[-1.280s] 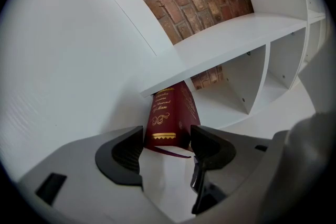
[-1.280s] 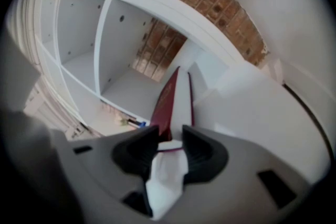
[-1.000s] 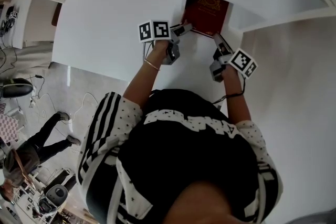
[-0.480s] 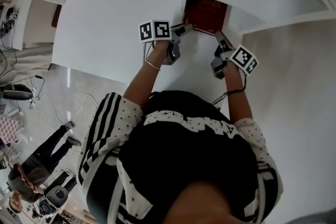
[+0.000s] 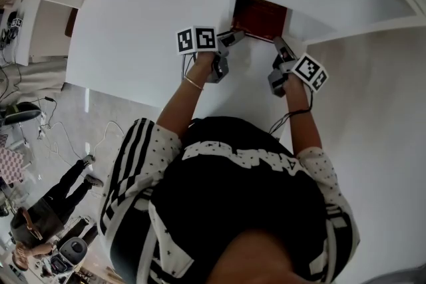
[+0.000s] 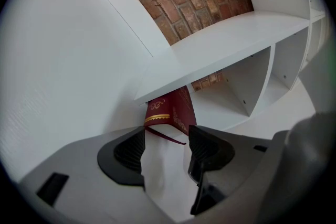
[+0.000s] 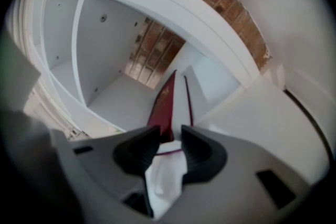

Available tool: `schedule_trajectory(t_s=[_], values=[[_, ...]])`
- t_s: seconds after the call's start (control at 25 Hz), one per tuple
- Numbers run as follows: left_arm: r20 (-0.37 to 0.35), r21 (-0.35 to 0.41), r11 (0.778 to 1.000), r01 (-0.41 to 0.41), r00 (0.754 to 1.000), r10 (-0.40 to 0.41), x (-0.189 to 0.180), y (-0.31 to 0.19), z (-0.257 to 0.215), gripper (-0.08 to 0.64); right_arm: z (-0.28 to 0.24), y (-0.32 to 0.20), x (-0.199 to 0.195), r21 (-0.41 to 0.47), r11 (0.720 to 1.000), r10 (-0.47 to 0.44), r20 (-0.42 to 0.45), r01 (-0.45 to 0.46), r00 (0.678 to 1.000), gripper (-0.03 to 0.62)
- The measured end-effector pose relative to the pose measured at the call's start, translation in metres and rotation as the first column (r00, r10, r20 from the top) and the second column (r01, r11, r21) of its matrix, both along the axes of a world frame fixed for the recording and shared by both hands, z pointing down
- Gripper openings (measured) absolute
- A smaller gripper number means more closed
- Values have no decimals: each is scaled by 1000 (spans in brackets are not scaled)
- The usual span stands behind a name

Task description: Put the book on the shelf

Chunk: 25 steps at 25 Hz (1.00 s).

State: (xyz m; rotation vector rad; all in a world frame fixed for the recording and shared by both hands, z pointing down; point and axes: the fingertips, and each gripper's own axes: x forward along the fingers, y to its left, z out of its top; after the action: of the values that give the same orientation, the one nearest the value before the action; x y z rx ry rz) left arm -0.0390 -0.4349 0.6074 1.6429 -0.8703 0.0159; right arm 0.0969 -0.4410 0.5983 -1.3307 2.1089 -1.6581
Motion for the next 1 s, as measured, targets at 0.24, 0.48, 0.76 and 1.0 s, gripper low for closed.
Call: schedule_trajectory(t_s=[0.24,0.48,0.76,1.0], values=[[0,0,1000,-2,1000,2,3,1,-1,285,-2,-5,3,-1,1000,3,-5,-3,1000,140],[1,0,1000,4,1000,-4,0,0,-2,282,-2,-9,4,1,1000,7,-9,-7,1000,140],[12,5,1000,7,1000,-7,-3,1,-4,264,-2,-9,5,0,1000,17,11,-17,1000,140],[38,25,999,21,999,-22,-10,1,-7,205,-1,-8,5,0,1000,28,25,-28,999,140]])
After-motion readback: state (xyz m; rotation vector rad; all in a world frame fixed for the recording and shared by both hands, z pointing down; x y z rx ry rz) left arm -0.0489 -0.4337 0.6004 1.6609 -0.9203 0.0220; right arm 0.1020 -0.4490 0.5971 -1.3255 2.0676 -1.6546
